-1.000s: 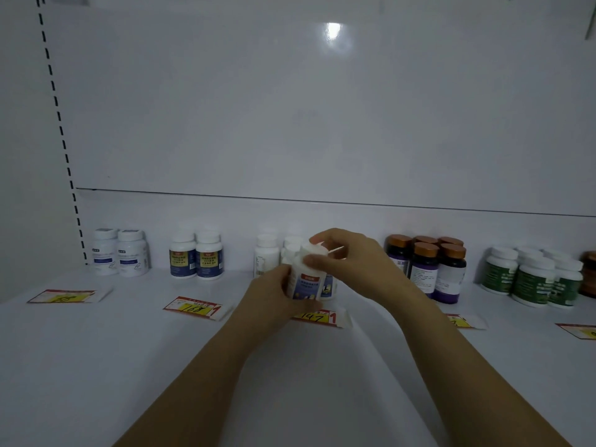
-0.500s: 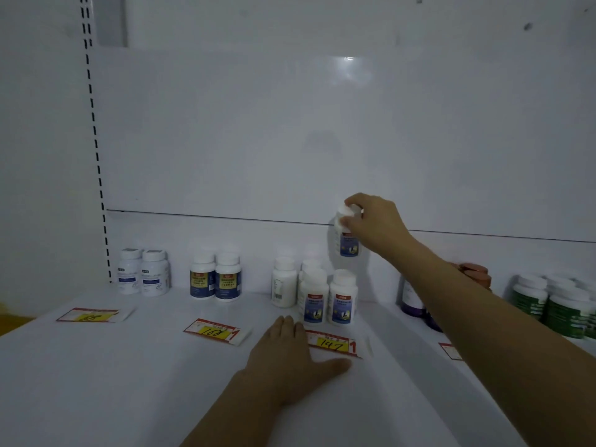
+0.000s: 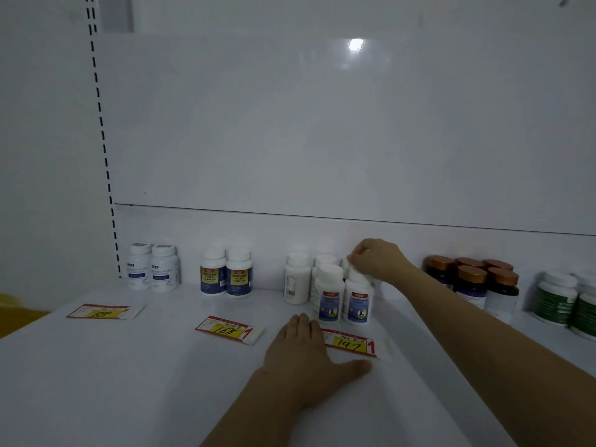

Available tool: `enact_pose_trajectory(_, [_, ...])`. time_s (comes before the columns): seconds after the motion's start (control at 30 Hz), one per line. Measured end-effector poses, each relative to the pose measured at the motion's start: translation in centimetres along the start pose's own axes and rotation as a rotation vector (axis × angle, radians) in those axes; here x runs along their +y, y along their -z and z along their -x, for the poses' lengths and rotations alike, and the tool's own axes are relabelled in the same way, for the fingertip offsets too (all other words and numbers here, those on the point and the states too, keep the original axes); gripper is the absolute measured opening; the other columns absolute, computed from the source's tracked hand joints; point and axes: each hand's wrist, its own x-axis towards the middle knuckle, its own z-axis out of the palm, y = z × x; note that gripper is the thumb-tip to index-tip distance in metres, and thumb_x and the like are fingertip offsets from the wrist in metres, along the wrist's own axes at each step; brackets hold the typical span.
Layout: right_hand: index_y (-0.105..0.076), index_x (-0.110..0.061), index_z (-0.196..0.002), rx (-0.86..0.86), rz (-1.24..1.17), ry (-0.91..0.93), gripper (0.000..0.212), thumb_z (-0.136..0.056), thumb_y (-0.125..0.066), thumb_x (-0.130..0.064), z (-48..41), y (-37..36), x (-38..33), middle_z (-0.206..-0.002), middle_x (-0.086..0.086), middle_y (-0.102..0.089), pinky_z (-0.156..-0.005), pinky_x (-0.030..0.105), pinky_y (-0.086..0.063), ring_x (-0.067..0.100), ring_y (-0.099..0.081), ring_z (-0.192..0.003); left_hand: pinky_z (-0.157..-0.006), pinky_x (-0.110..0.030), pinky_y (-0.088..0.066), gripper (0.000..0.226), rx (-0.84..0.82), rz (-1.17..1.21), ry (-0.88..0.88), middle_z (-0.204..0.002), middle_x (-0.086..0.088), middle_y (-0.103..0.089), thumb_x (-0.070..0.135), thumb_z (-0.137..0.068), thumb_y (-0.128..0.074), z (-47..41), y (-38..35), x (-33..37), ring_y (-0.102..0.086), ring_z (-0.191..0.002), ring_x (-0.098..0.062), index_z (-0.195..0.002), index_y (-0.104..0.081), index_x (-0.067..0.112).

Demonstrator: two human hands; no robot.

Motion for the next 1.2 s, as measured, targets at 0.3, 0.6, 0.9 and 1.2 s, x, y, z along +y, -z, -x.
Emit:
enact_pose_trajectory(0.3, [-0.063,-0.009,-0.115,0.033,0.1,0.124,0.032,-0.097,-0.048,-0.03,4.0,5.4,0.7,-0.122,0.007,-0.062,-0.081,0.021,-0.036,0.021,-0.054,-0.111,-0.12,-0.035,-0.002,0.116,0.024,0.051,0.011,-0.159,-0.007,0.008,0.084,-0.072,-0.034,0.0,0.6,0.2,0.005,-0.147,-0.019,-0.15,0.009,0.01])
enact_pose_trajectory(0.6, [-0.066,-0.013,-0.112,0.038,0.179,0.216,0.027,-0.094,-0.052,-0.027,6.2,14.4,7.5,-0.118,0.004,-0.063,-0.079,0.023,-0.039,0.017,-0.054,-0.102,-0.1,-0.028,-0.04,0.085,0.147,0.057,0.05,-0.139,-0.007,-0.044,0.063,-0.078,-0.059,1.6,4.1,7.1,-0.048,-0.121,-0.019,-0.141,-0.035,0.01])
enact_pose_trajectory(0.9, [-0.054,-0.014,-0.124,-0.054,0.241,0.253,0.033,-0.095,-0.047,-0.026,5.5,12.5,13.7,-0.121,0.01,-0.056,-0.083,0.032,-0.047,0.026,-0.055,-0.103,-0.117,-0.035,-0.01,0.066,0.174,0.036,0.042,-0.159,-0.006,-0.002,0.047,-0.099,-0.029,0.0,-1.4,18.6,-0.004,-0.147,-0.019,-0.15,-0.009,0.01])
enact_pose_trajectory(1.2, [-0.045,-0.013,-0.119,0.021,0.348,0.316,0.026,-0.1,-0.037,-0.028,6.0,10.0,15.3,-0.112,0.01,-0.052,-0.08,0.035,-0.038,0.025,-0.052,-0.096,-0.119,-0.033,-0.002,0.058,0.094,-0.083,0.03,-0.159,-0.006,0.004,0.04,-0.102,-0.014,-2.3,-4.2,18.1,0.004,-0.147,-0.019,-0.151,-0.001,0.01])
